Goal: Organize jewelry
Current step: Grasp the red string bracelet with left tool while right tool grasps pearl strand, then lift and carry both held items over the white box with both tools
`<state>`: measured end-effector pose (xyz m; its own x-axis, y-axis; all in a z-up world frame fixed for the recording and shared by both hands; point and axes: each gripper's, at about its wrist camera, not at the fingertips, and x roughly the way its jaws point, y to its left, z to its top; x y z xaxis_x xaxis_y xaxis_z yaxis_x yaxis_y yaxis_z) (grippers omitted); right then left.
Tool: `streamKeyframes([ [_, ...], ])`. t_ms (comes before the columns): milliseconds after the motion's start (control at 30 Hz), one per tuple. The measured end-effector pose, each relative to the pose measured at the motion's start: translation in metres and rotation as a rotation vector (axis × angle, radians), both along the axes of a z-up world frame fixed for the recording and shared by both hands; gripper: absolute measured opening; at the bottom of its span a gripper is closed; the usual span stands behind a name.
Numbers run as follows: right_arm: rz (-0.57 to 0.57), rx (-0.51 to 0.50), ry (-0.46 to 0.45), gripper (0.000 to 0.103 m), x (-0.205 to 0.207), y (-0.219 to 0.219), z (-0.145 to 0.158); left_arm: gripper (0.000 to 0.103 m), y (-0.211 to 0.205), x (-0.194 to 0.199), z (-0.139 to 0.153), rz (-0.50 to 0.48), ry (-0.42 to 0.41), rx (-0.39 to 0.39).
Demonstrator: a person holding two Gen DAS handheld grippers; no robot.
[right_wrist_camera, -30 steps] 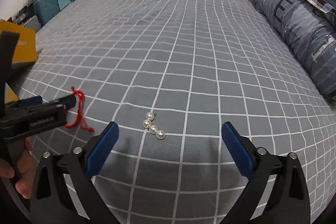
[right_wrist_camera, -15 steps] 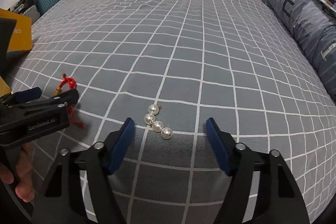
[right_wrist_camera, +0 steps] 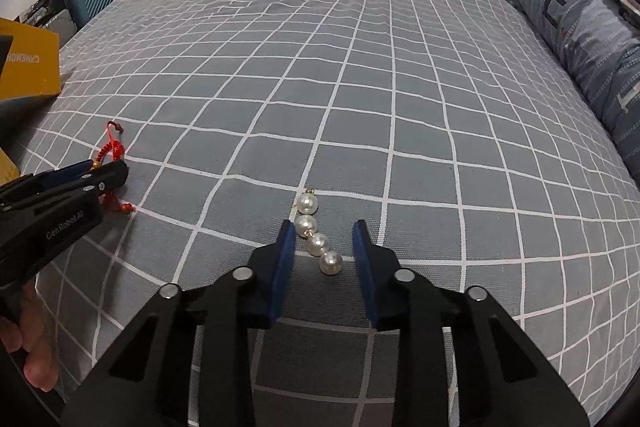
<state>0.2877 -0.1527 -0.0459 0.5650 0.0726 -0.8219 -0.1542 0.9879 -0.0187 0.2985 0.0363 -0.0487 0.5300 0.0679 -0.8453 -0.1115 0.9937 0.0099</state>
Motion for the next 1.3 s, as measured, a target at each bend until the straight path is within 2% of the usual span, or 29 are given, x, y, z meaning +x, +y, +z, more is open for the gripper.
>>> streamKeyframes([
  [233,-0.055,0.028,0.0,0.011,0.001,-0.006,0.001,0.019,-0.002,-0.001,0.001,0.013,0.006,0.013],
  [367,-0.067,0.03,-0.015,0.011,-0.001,-0.006,0.003,0.013,-0.002,-0.001,0.002,0.012,0.01,0.012],
  [800,-0.073,0.013,-0.054,0.011,-0.009,-0.001,0.018,0.012,-0.001,-0.011,0.007,-0.003,0.014,-0.007],
  [1300,-0.073,-0.019,-0.12,0.011,-0.035,0.006,0.056,0.012,-0.001,-0.043,0.042,-0.031,-0.029,-0.001],
])
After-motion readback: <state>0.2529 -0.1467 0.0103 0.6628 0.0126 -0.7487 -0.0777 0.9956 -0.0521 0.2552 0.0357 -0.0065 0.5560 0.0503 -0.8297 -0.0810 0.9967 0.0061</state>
